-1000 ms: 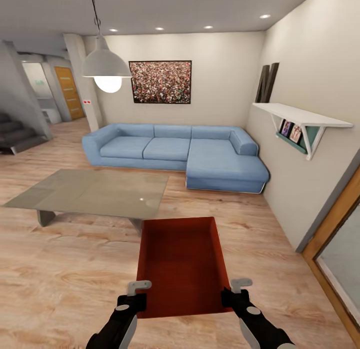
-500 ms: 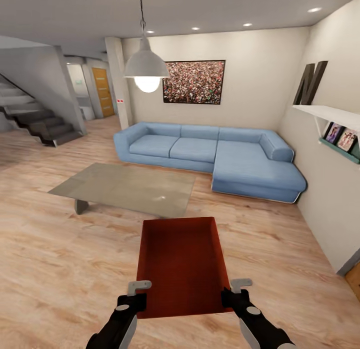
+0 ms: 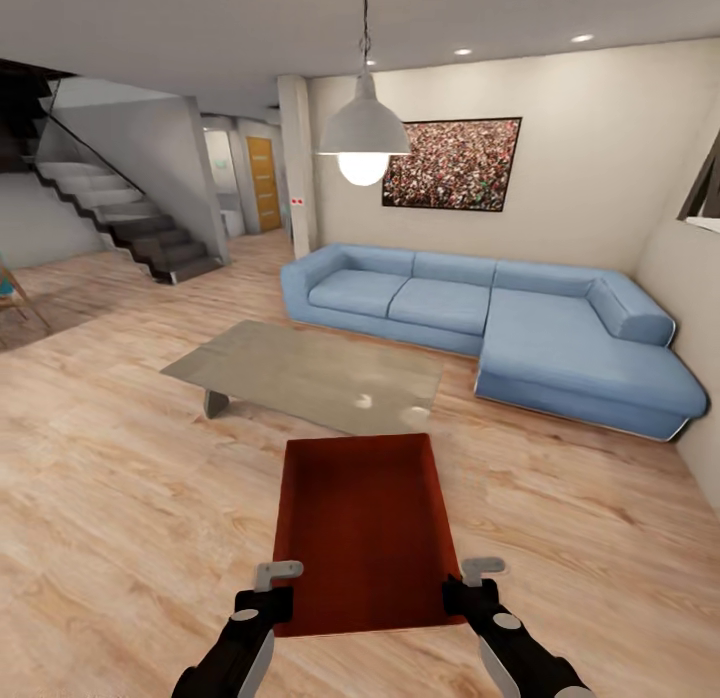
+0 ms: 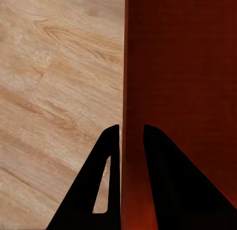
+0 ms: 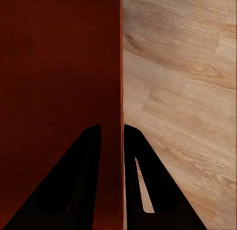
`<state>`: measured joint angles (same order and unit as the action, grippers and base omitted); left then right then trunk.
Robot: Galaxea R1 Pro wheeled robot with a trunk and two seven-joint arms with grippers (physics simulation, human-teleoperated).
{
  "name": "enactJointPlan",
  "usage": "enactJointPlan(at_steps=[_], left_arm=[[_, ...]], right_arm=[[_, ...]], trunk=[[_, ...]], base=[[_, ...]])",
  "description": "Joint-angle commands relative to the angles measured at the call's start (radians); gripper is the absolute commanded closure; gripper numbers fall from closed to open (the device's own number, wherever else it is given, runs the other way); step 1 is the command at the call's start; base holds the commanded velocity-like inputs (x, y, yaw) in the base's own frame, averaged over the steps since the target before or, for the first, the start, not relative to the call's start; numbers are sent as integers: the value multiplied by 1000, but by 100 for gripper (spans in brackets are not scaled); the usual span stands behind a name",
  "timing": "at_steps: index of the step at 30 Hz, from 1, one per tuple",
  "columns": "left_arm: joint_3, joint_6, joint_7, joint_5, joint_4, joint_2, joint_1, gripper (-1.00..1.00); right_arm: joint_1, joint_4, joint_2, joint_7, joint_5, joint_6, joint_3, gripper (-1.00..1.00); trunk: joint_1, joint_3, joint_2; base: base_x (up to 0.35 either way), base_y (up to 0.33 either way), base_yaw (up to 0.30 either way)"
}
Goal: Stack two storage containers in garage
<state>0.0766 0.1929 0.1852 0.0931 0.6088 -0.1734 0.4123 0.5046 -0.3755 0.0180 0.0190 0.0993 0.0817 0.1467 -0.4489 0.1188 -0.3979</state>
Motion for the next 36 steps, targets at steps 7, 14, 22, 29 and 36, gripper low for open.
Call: enactJointPlan(at_steps=[7,14,22,29,36], left_arm=[[-3,7,2,17,4,-1,1,100],[-3,7,2,17,3,-1,1,100],[-3,7,2,17,4,-1,1,100],[-3,7,2,17,3,-1,1,100],[-3,7,2,17,3,-1,1,100]], right_arm=[[2,4,-7,3,14,4,5,100],[2,4,-7,3,14,4,5,100],[2,4,-7,3,14,4,5,100],[2,4,-7,3,14,6,5,100],[2,4,-7,3,14,4,5,100]], trunk=[[-1,3,-2],[-1,6,-2],[-1,10,-2],[-1,13,-2],[-1,16,-2]], base=[[265,207,294],[265,207,295],[265,206,295],[266,205,295],[273,203,295]])
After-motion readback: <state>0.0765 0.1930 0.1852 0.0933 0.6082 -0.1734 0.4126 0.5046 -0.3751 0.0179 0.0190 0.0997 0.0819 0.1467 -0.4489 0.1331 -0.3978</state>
